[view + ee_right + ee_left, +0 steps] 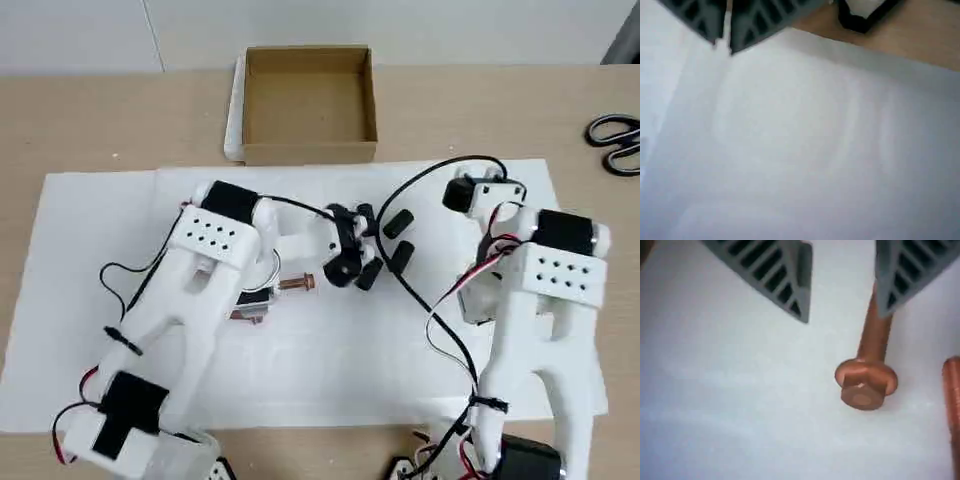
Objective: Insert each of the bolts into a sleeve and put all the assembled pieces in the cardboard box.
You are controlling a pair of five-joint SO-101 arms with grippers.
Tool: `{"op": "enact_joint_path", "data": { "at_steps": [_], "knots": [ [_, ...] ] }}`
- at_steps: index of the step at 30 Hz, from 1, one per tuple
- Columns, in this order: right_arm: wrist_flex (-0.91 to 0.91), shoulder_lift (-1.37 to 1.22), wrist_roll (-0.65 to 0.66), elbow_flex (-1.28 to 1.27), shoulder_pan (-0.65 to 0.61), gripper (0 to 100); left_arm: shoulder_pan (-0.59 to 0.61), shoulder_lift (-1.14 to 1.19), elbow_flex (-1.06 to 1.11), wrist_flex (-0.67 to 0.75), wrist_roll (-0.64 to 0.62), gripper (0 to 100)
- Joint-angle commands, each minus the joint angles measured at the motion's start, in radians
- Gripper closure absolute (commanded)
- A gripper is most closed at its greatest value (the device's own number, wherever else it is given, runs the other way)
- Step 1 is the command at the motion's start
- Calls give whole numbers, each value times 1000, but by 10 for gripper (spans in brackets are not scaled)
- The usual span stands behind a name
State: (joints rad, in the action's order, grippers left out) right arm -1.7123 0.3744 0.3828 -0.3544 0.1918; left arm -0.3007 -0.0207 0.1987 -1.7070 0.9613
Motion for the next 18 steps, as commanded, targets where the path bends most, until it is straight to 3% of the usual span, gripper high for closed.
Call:
{"op": "enact_joint_path", "data": {
  "at_steps": [1,9,18],
  "knots": [
    [-13,4,8,0,8,991,-6,11,-5,81,23,912],
    [-13,4,8,-6,8,992,-12,63,-5,233,-28,913],
    [-7,4,8,-83,8,991,-23,75,-4,242,-55,913]
  ]
}}
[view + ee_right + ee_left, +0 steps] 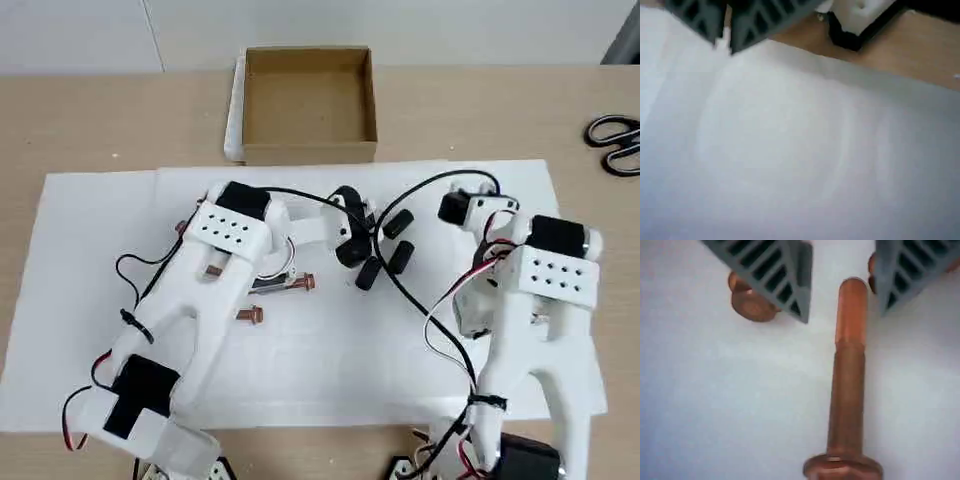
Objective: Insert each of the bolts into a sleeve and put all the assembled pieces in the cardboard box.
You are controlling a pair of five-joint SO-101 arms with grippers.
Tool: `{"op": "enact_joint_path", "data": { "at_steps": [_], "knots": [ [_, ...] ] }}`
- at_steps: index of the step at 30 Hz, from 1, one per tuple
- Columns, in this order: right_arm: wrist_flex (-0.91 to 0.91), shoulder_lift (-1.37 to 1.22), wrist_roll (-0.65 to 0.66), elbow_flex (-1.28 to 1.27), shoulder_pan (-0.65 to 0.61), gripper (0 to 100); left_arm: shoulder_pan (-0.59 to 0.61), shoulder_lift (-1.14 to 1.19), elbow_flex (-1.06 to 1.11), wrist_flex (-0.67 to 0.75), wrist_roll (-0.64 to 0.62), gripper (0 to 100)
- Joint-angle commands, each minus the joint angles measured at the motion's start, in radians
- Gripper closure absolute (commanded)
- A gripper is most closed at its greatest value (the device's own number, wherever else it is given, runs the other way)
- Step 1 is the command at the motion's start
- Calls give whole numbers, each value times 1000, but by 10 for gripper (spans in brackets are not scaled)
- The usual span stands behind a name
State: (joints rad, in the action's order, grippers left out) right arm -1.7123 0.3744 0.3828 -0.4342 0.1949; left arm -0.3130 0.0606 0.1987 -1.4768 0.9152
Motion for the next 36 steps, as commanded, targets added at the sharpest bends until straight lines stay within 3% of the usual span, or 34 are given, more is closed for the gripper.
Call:
{"op": "enact_joint_path", "data": {
  "at_steps": [1,5,15,32,36],
  "knots": [
    [-7,4,8,-5,5,991,-12,-6,-4,12,-11,913],
    [-5,4,8,-5,5,991,-21,-5,-4,20,-11,913],
    [-5,4,8,-5,5,991,-34,40,-4,201,-101,903],
    [-2,4,14,-8,87,991,-49,141,-27,198,-126,873],
    [12,2,15,-8,82,991,-86,141,-25,140,-126,874]
  ]
}}
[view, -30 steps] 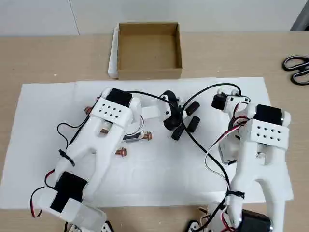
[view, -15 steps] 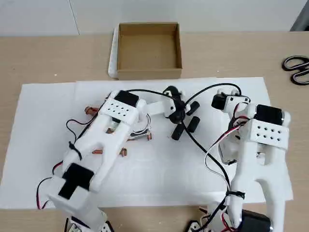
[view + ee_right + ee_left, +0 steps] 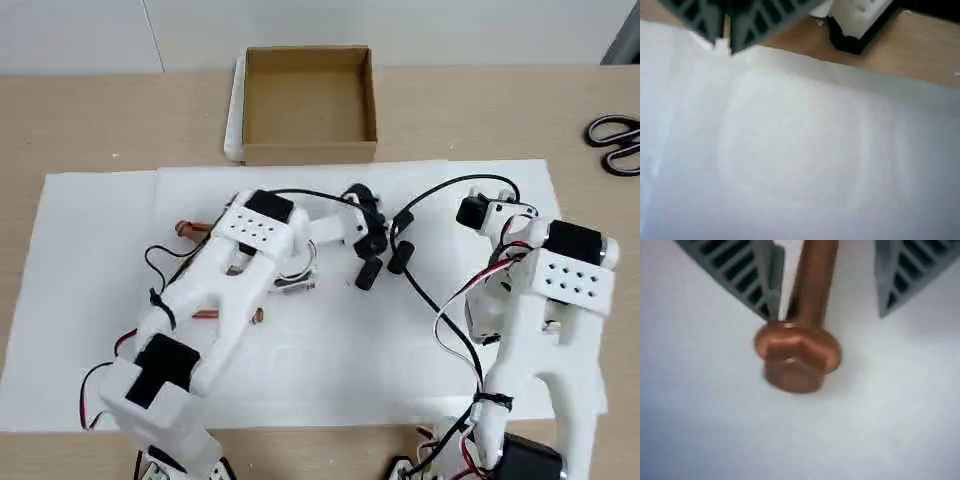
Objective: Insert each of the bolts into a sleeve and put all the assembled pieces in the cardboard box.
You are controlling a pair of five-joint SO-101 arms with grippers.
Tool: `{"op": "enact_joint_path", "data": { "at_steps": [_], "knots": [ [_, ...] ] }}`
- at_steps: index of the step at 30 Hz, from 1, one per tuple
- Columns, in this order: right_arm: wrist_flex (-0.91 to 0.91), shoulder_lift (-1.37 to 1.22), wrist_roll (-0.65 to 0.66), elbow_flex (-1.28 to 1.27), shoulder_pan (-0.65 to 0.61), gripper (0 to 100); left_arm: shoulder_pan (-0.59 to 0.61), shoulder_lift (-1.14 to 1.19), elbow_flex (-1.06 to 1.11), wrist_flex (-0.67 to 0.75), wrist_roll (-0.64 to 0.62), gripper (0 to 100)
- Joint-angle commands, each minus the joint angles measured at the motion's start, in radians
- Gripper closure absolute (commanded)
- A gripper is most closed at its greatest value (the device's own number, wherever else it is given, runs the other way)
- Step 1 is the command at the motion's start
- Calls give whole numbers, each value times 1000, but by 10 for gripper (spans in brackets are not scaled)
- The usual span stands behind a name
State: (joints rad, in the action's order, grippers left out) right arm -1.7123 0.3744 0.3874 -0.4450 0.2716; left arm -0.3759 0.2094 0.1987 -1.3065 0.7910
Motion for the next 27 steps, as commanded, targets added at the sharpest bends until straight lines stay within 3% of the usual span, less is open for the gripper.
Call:
{"op": "enact_joint_path", "data": {
  "at_steps": [1,16,22,27],
  "knots": [
    [12,1,11,3,5,991,-26,-8,-25,-34,-2,874],
    [8,4,11,3,8,991,-25,123,-41,-11,0,874],
    [7,4,11,3,8,991,29,124,-119,-20,0,874],
    [7,4,11,3,8,991,38,129,-125,-31,8,944]
  ]
}}
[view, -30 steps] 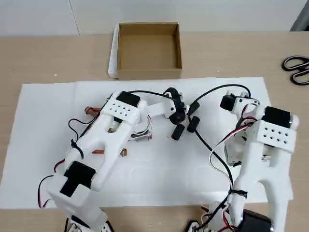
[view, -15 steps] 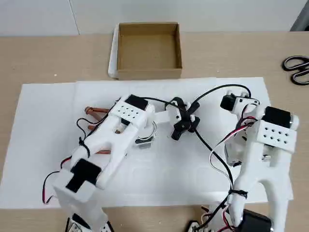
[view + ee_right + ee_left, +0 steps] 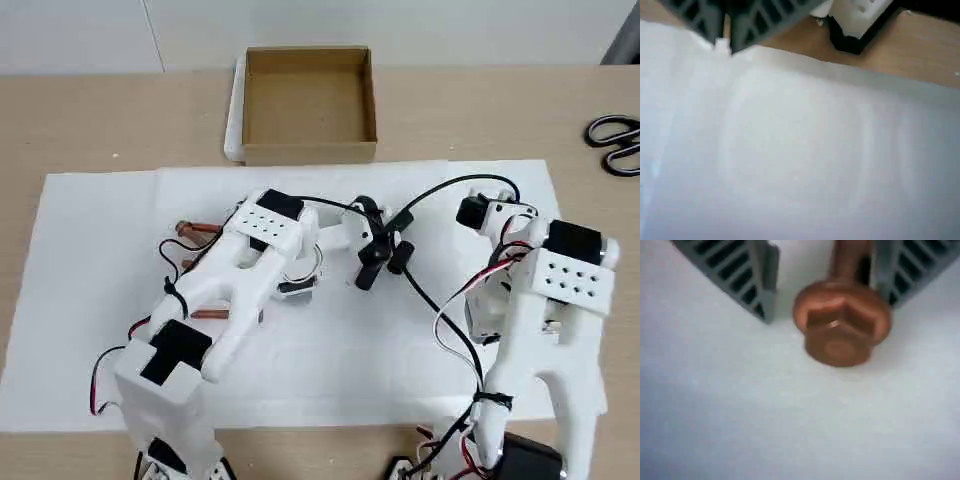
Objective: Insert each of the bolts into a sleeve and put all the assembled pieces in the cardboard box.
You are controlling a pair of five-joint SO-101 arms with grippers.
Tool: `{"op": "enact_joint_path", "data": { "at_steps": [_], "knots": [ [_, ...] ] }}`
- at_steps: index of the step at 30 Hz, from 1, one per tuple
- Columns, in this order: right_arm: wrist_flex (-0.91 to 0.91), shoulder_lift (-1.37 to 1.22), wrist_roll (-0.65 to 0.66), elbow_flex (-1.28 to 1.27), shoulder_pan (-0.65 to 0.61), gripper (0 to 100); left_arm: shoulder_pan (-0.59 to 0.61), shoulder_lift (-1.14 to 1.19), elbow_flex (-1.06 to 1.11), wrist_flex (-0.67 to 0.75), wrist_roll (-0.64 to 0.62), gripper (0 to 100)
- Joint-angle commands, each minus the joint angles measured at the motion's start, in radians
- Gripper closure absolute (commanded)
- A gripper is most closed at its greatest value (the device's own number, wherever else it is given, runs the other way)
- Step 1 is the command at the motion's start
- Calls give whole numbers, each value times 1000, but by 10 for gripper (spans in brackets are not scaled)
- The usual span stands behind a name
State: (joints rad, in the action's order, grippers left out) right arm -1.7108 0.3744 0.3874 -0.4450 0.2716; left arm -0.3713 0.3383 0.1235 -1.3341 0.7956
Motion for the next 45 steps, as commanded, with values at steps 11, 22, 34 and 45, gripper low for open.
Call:
{"op": "enact_joint_path", "data": {
  "at_steps": [11,22,34,45],
  "knots": [
    [8,4,11,3,8,991,14,-3,-54,-51,3,994],
    [5,4,9,3,8,991,-57,-9,-246,-281,0,994],
    [7,4,9,3,5,991,-32,-9,-587,-416,-140,994],
    [10,-2,5,2,4,991,109,-9,-776,-416,-543,994]
  ]
}}
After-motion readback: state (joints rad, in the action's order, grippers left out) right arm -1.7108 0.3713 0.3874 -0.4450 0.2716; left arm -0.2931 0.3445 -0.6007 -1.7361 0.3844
